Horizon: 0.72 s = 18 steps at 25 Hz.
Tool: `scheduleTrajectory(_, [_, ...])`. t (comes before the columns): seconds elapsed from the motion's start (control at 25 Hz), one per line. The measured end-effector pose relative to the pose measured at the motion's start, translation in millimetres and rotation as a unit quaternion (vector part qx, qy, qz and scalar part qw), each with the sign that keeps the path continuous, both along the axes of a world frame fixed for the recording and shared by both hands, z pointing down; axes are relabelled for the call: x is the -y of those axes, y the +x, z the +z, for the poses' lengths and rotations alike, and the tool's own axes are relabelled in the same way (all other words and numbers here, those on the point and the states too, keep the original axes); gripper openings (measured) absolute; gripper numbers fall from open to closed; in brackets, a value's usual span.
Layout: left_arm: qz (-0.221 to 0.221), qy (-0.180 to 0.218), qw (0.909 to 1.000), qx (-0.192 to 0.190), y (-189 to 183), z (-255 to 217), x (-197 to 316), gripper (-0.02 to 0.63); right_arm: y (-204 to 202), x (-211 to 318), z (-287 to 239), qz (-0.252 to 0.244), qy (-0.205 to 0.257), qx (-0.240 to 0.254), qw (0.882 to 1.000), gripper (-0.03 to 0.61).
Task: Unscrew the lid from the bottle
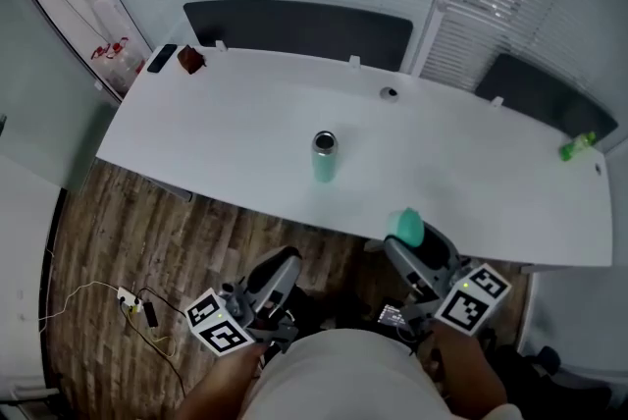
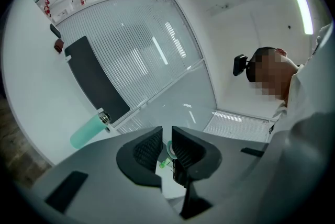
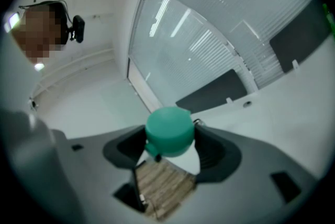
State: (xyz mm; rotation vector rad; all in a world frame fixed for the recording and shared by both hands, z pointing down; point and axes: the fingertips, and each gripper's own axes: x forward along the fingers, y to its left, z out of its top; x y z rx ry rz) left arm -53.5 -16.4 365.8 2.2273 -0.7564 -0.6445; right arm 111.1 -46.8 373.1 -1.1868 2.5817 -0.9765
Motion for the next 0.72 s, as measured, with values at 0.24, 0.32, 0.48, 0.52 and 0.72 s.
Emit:
scheduleTrajectory(0.24, [-0.024,-0.004,0.9997,0.003,26.4,4.0,-17.6,0.067,20.7,-7.2,1.6,-0.026,0.006,0.005,1.000,0.302])
scheduleTrajectory(0.32, [-0.029,-0.006,0.9996,0.001,28.8,6.2,-20.3,0.067,21.8,-8.9,0.9,-0.030,0.011,0.004,0.999,0.302])
scheduleTrajectory(0.48, [-0.023,-0.006,0.9997,0.002,33.1,6.6,-24.3,0.067,24.2,-15.9,-0.9,-0.023,0.015,0.002,1.000,0.302])
scheduleTrajectory(0.52, [-0.020,-0.005,0.9998,0.003,33.9,4.6,-23.5,0.067,25.3,-16.7,-2.1,-0.019,0.016,0.001,1.000,0.302])
scheduleTrajectory(0.72, [-0.006,0.005,0.9999,0.010,22.7,-9.5,-22.1,0.067,13.0,-17.1,-8.2,-0.010,0.019,0.009,1.000,0.302])
